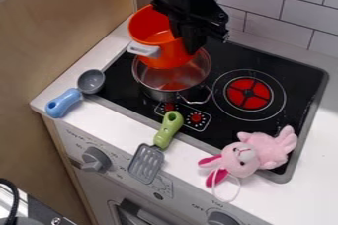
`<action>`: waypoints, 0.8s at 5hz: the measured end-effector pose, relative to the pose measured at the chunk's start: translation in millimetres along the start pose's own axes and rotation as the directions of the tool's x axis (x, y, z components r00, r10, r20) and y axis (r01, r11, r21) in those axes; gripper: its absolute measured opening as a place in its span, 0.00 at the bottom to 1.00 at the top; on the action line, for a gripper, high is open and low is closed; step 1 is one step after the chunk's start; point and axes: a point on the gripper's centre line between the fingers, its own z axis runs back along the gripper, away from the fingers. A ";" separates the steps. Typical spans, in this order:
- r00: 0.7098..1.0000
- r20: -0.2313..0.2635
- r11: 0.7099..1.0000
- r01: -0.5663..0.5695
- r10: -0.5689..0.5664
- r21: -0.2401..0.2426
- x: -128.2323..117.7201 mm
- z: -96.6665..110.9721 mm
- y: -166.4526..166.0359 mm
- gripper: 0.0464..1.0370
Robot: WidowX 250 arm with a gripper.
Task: Take the pot and put it on the stove
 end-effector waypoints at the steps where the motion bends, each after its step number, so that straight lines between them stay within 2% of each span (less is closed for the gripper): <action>1: 1.000 -0.001 1.000 -0.021 0.021 -0.014 -0.6 -6.9 -2.5 0.01; 3: 0.999 0.005 0.999 -0.045 0.045 0.015 -1.9 -17.4 -11.4 0.01; 4: 0.998 -0.011 0.997 -0.062 0.063 0.044 -2.8 -22.2 -17.4 0.03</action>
